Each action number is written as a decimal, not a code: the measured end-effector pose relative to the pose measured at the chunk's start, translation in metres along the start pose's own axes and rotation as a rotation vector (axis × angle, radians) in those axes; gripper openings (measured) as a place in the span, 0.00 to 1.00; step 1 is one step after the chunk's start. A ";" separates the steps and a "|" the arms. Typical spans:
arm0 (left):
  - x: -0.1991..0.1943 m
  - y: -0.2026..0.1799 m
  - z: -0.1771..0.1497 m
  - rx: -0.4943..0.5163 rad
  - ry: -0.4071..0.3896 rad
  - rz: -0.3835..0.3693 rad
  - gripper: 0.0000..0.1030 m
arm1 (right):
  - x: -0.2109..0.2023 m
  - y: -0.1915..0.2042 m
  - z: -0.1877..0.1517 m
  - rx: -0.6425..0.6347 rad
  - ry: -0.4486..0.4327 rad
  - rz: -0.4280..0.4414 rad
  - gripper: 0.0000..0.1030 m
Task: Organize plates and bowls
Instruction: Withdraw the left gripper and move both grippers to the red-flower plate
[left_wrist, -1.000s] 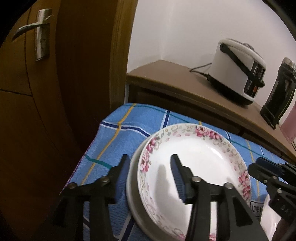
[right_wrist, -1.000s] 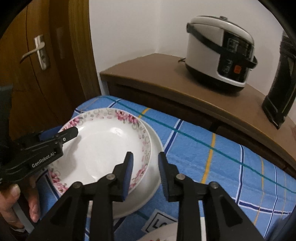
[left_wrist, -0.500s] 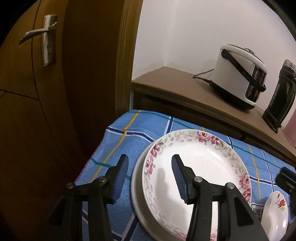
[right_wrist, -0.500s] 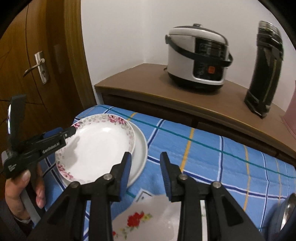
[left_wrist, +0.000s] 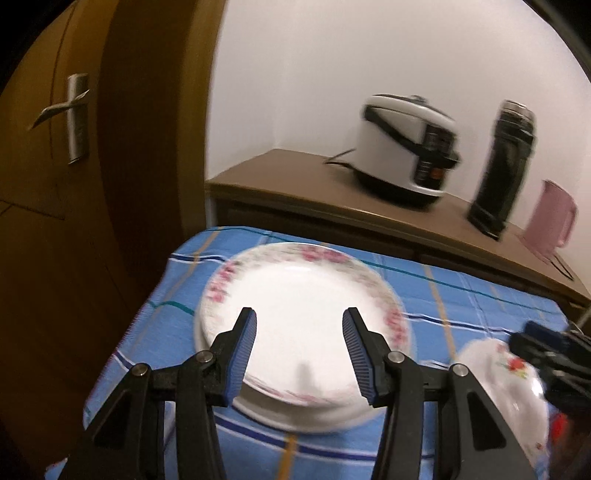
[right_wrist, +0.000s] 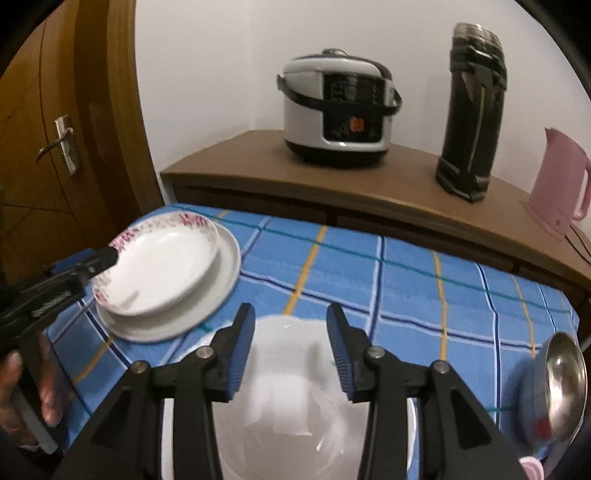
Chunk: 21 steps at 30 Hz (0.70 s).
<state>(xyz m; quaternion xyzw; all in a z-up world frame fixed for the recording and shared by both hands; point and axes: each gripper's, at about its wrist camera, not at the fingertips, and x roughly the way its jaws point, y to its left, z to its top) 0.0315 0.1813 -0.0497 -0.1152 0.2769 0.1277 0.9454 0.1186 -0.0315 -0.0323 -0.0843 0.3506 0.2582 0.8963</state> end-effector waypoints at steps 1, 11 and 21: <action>-0.003 -0.006 -0.002 0.011 -0.001 -0.012 0.50 | -0.001 -0.003 -0.004 0.004 0.006 -0.003 0.40; -0.018 -0.049 -0.027 0.065 0.055 -0.121 0.50 | -0.021 -0.024 -0.034 0.022 0.029 -0.044 0.44; -0.014 -0.078 -0.052 0.105 0.122 -0.189 0.50 | -0.026 -0.035 -0.055 0.043 0.068 -0.075 0.44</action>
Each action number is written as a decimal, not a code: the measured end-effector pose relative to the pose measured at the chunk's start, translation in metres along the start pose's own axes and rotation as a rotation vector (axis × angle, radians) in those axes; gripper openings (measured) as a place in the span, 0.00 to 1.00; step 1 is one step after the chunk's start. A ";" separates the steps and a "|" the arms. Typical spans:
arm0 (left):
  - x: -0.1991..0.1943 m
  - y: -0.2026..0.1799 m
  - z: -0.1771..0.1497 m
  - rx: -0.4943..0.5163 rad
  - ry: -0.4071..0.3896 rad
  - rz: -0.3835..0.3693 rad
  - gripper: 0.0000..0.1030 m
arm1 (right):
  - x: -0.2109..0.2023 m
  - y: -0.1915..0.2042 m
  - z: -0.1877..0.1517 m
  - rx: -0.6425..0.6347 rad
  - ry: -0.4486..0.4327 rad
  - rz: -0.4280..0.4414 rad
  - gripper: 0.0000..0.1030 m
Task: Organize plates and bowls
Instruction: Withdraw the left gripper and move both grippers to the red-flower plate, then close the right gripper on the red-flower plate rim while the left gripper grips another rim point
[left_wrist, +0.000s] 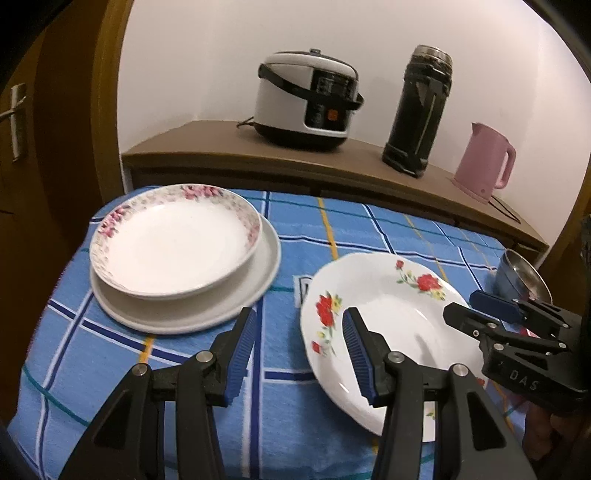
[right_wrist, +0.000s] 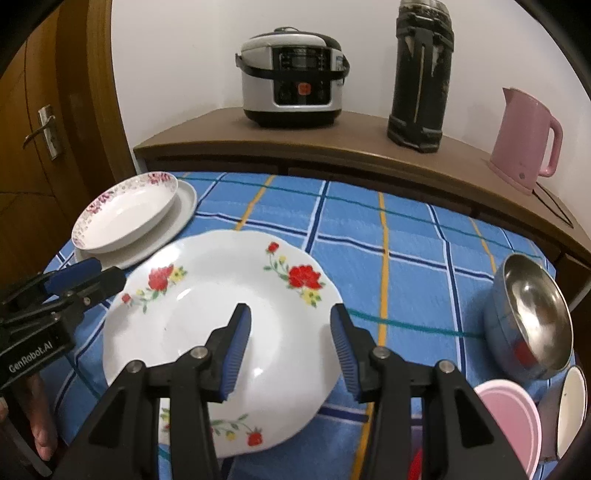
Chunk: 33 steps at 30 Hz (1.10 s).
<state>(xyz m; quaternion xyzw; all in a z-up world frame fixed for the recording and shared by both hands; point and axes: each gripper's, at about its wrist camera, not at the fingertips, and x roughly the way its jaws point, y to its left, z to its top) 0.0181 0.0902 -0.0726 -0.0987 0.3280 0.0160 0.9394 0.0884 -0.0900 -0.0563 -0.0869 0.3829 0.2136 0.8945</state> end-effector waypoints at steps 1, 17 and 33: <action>0.001 -0.001 -0.001 0.002 0.005 -0.003 0.50 | 0.001 0.000 -0.001 0.002 0.006 0.001 0.44; 0.013 -0.010 -0.009 0.054 0.081 -0.028 0.50 | 0.004 -0.012 0.000 0.012 0.021 -0.038 0.43; 0.022 -0.018 -0.012 0.120 0.124 -0.028 0.36 | 0.020 -0.007 -0.007 -0.022 0.069 -0.048 0.39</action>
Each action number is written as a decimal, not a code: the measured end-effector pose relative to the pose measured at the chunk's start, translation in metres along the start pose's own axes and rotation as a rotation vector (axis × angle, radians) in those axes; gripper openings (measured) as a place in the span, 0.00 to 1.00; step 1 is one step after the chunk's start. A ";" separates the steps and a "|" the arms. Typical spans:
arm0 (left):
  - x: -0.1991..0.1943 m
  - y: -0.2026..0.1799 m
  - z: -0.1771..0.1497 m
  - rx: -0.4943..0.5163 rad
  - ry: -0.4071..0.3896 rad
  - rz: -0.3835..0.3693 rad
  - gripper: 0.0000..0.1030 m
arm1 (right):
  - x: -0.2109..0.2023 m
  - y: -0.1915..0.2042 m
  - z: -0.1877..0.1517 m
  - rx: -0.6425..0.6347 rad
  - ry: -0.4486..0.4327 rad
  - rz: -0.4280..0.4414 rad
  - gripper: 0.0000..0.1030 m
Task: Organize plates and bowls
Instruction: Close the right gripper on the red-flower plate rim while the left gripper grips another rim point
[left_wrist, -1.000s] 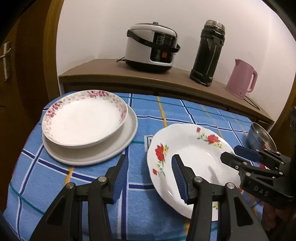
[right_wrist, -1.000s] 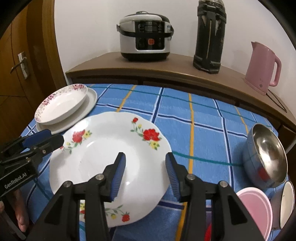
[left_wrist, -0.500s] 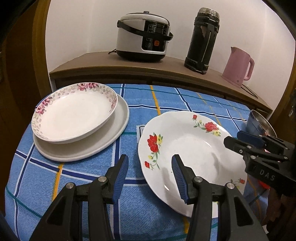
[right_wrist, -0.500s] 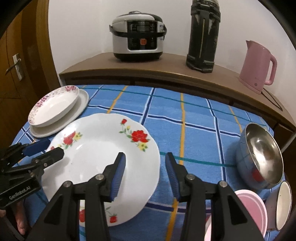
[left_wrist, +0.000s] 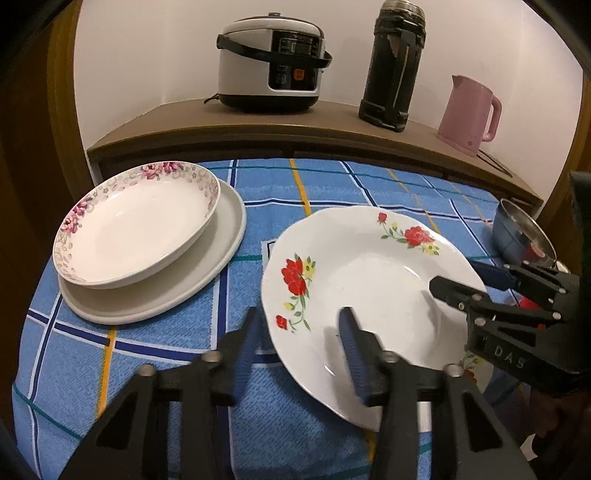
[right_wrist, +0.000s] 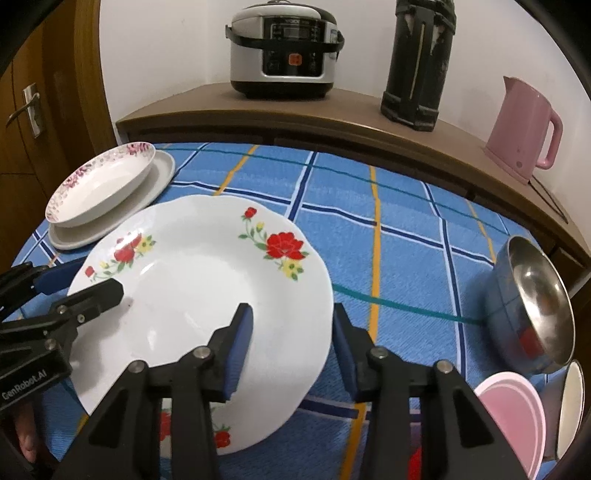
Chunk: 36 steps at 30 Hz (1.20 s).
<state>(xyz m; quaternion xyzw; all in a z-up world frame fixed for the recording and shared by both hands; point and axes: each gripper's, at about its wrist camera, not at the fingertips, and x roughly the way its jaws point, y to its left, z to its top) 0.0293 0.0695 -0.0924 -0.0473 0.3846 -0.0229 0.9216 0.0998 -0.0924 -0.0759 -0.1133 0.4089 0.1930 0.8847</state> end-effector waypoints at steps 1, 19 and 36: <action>0.002 -0.002 0.000 0.007 0.006 0.015 0.36 | 0.000 -0.001 0.000 0.002 -0.002 0.005 0.37; 0.003 0.007 0.000 -0.046 -0.008 0.095 0.36 | -0.001 -0.004 -0.003 0.031 -0.042 0.131 0.32; -0.006 0.010 -0.001 -0.062 -0.057 0.113 0.36 | -0.006 -0.001 -0.006 0.004 -0.075 0.145 0.32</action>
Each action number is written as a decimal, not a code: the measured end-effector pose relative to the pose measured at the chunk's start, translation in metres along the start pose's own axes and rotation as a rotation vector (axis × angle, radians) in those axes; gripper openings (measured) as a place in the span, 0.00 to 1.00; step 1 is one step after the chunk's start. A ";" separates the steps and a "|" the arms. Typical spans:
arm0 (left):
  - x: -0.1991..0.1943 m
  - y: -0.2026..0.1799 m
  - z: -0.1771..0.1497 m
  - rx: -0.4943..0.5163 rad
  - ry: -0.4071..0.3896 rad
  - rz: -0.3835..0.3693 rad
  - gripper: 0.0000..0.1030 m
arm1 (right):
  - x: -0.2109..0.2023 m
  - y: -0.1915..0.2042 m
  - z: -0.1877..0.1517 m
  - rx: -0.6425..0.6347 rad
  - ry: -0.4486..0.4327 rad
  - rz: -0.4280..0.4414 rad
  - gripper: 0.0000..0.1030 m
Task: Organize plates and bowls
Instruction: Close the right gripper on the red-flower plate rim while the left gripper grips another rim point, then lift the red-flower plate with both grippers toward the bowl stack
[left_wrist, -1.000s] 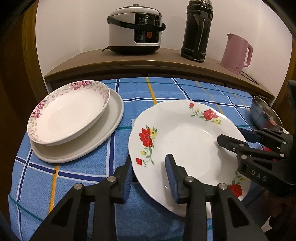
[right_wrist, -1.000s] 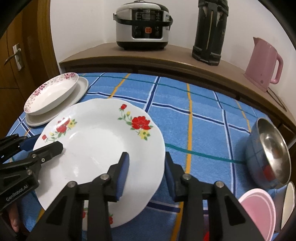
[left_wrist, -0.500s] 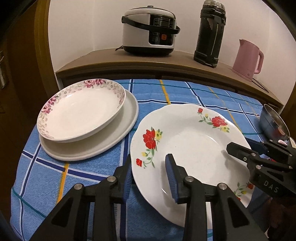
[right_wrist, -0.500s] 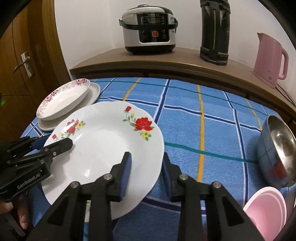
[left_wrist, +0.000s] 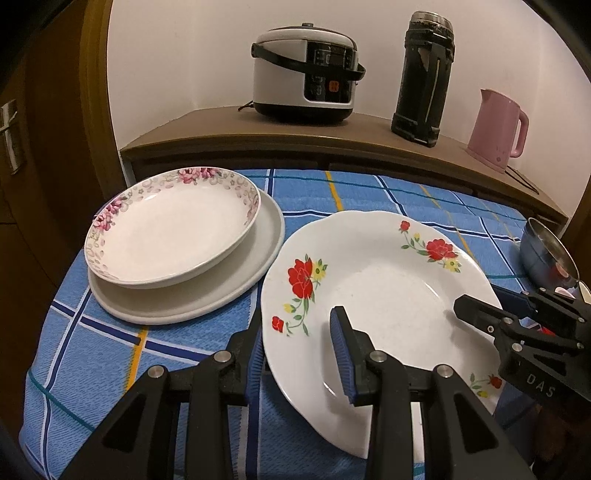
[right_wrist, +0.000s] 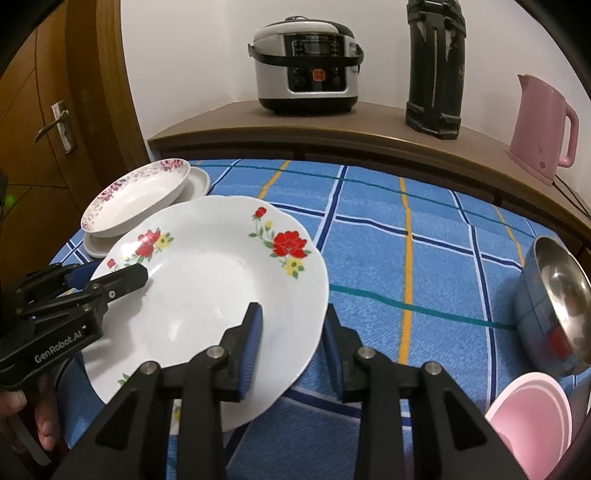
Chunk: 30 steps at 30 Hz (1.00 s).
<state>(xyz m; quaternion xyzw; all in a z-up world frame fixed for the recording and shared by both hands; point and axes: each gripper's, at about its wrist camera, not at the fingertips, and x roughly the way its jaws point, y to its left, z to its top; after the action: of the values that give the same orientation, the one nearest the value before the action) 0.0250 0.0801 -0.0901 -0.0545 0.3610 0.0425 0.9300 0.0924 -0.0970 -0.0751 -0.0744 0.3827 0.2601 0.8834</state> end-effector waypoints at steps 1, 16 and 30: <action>0.000 0.000 0.000 -0.002 -0.003 0.000 0.36 | 0.000 0.000 0.000 -0.001 -0.001 0.001 0.32; -0.010 0.007 0.000 -0.053 -0.060 0.004 0.36 | -0.016 0.012 0.003 -0.021 -0.055 0.014 0.32; -0.024 0.030 0.006 -0.124 -0.104 0.049 0.36 | -0.020 0.037 0.016 -0.082 -0.087 0.053 0.32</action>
<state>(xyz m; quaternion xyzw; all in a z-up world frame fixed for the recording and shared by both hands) 0.0077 0.1098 -0.0717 -0.1008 0.3104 0.0903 0.9409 0.0720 -0.0685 -0.0472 -0.0889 0.3350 0.3020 0.8881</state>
